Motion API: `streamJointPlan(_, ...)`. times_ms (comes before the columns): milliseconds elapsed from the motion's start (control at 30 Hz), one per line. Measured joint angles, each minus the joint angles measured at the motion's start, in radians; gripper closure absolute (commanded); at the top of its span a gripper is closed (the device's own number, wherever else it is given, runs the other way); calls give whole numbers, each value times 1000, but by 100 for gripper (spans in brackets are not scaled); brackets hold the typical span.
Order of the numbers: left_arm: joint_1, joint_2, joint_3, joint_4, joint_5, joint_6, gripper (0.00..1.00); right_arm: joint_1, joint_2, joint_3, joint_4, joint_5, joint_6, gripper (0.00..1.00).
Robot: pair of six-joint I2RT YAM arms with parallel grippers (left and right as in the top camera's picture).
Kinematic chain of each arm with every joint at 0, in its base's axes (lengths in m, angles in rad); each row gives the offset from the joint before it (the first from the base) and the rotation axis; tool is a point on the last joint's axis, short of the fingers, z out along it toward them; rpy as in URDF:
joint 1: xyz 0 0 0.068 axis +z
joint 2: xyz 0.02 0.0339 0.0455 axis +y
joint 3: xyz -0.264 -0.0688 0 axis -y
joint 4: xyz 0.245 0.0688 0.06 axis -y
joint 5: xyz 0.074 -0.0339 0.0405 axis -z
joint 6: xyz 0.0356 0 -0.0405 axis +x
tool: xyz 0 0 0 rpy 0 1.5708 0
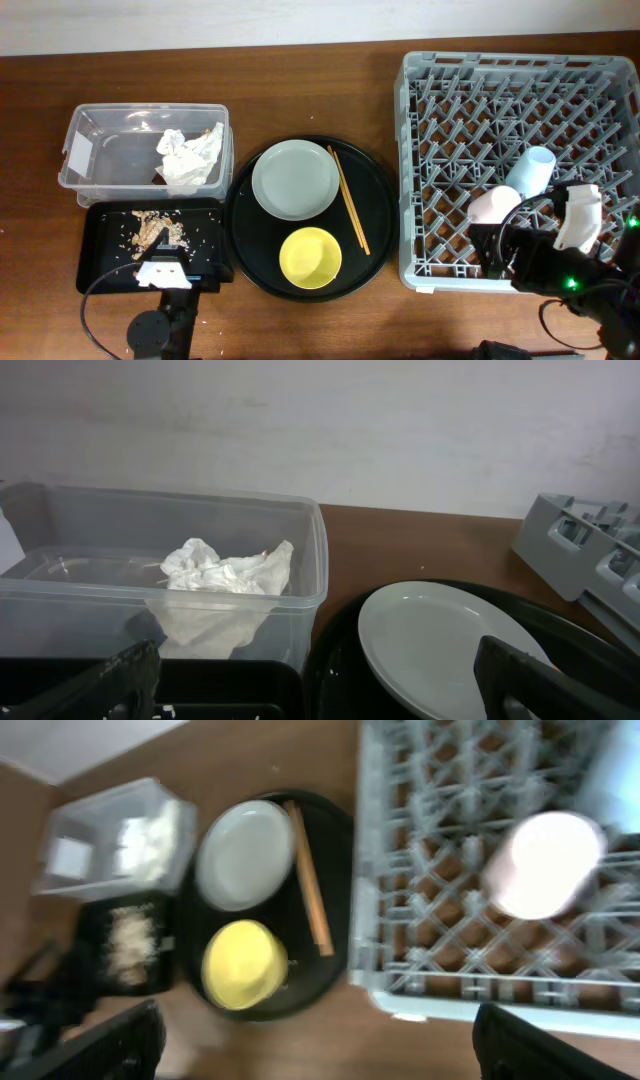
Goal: Sort waste into correct bins and load items into the dishwasher rack
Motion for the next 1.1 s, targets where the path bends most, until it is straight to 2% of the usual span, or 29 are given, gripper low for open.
streamJointPlan(100,0,0,0,0,0,0,1,91,30,-6,-61,-27,9,2)
streamJointPlan(233,0,0,0,0,0,0,1,367,61,-164,-37,58,42,1)
streamJointPlan(367,0,0,0,0,0,0,1,703,177,-359,181,167,141,1)
streamJointPlan(500,0,0,0,0,0,0,1,906,357,-356,369,280,181,0)
streamJointPlan(567,0,0,0,0,0,0,1,979,476,-346,454,359,214,11)
streamJointPlan(600,0,0,0,0,0,0,1,1001,554,-346,498,387,227,12)
streamJointPlan(633,0,0,0,0,0,0,1,1007,615,-346,538,404,239,20)
streamJointPlan(767,0,0,0,0,0,0,1,1010,777,-346,647,435,256,34)
streamJointPlan(800,0,0,0,0,0,0,1,1010,792,-345,662,438,258,47)
streamJointPlan(867,0,0,0,0,0,0,1,1010,851,-345,706,437,255,82)
streamJointPlan(900,0,0,0,0,0,0,1,1010,865,-345,715,435,253,94)
streamJointPlan(1033,0,0,0,0,0,0,1,1009,884,-328,719,414,254,96)
streamJointPlan(1100,0,0,0,0,0,0,1,1005,884,-314,667,418,253,96)
